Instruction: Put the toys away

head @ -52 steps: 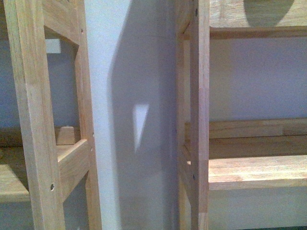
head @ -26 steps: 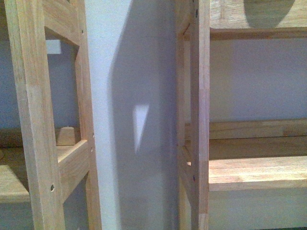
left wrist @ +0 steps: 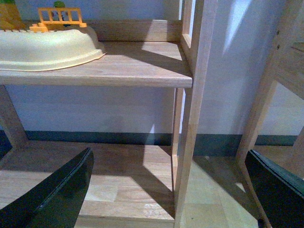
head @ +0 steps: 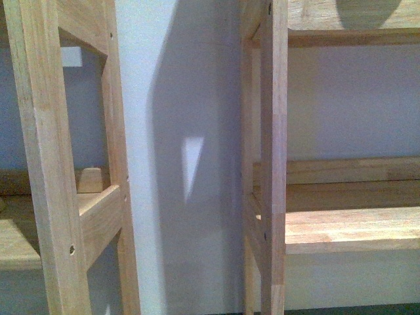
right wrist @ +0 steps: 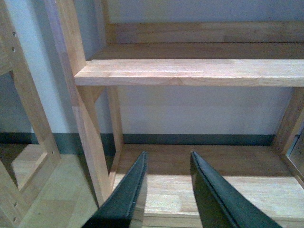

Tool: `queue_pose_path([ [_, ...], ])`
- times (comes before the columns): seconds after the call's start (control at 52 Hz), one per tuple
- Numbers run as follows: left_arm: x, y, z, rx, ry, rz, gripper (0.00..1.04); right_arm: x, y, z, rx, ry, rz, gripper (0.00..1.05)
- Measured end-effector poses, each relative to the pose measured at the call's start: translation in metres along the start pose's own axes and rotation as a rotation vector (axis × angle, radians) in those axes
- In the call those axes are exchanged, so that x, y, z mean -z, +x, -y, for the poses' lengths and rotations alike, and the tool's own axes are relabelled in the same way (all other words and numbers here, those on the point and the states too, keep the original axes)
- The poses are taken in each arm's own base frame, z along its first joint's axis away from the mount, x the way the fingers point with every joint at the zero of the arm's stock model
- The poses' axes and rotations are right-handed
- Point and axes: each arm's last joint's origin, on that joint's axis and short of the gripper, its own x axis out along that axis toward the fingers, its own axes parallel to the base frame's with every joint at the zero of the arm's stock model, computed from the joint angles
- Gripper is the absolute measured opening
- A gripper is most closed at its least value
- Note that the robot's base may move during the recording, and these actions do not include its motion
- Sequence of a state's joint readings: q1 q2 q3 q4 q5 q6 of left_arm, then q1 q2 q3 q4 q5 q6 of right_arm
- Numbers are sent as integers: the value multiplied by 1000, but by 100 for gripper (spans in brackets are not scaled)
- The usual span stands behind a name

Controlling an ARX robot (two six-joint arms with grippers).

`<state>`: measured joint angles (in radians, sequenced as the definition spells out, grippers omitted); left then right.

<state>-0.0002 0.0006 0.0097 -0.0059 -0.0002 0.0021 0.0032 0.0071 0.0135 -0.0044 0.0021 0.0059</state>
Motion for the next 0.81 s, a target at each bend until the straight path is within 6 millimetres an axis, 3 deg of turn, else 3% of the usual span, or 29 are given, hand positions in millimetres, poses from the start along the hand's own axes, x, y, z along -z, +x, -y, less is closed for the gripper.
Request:
queue_pose_path([
  [0.038,0,0,0,0,0,0,99,0,0,0,0,0,0,37],
  [0.269,0,0,0,0,0,0,99,0,0,0,0,0,0,90],
  [0.365,0,0,0,0,0,0,99,0,0,0,-1,4,0,104],
  [0.808,0,0,0,0,0,0,99,0,0,0,0,-1,0,104],
])
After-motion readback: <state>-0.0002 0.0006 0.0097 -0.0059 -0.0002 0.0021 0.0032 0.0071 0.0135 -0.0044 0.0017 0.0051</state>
